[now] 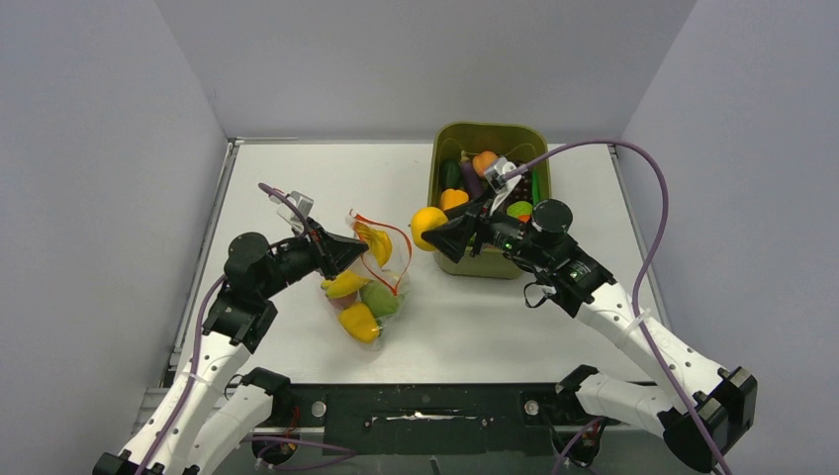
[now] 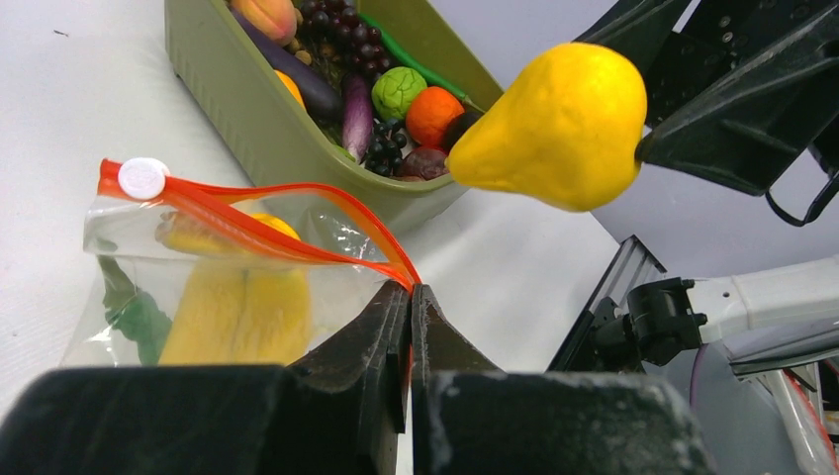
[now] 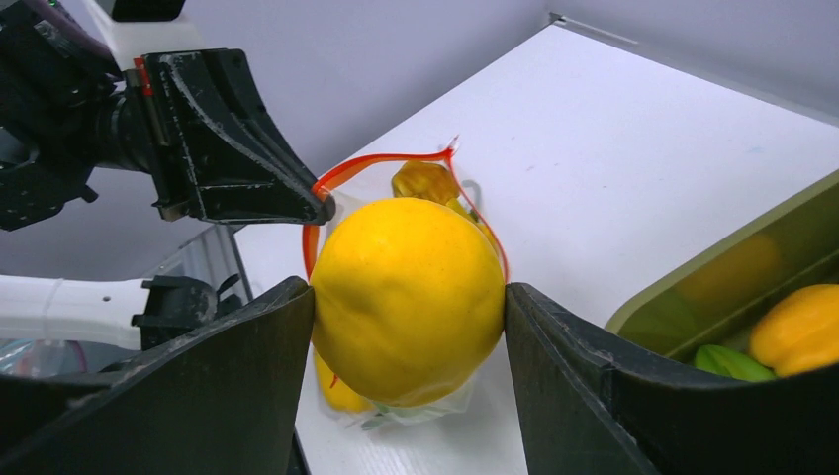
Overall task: Place the food in the zip-top bag and seal the zipper
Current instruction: Place the fake fruit in the zipper food storage bag.
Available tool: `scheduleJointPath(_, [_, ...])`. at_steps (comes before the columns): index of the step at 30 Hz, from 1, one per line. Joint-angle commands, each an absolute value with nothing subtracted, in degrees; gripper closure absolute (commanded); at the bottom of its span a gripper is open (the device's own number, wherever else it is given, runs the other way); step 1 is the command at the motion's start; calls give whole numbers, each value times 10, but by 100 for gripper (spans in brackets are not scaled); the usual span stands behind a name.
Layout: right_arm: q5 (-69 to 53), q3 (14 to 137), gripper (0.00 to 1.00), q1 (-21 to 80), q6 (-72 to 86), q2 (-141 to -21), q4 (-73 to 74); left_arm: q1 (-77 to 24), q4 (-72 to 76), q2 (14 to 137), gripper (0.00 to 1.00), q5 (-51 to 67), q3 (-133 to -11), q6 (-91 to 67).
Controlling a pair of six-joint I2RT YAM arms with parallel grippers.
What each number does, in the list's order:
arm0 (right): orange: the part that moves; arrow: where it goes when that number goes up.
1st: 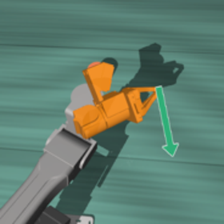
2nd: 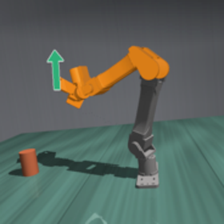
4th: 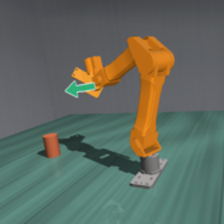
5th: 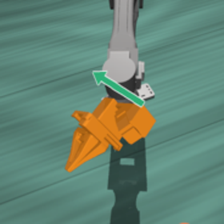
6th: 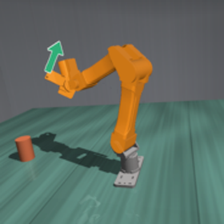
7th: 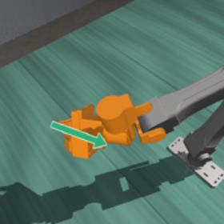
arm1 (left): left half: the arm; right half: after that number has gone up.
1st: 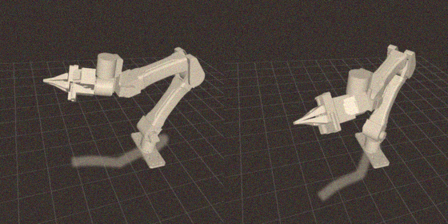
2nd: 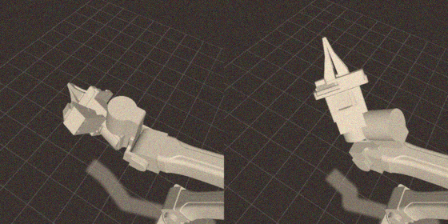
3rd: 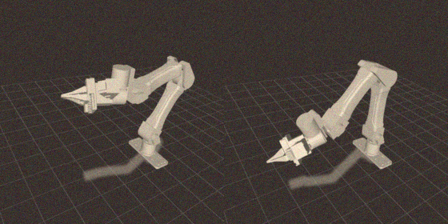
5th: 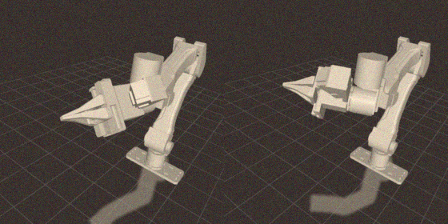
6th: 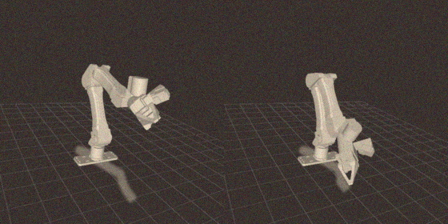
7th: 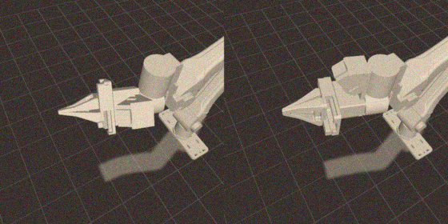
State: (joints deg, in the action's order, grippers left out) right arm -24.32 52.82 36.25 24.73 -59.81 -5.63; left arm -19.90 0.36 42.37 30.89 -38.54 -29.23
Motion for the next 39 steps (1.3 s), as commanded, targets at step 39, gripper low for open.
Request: scheduleJointPath(39, [-156, 636, 20, 454, 269, -779, 29, -201, 165, 428, 100, 370, -379, -343])
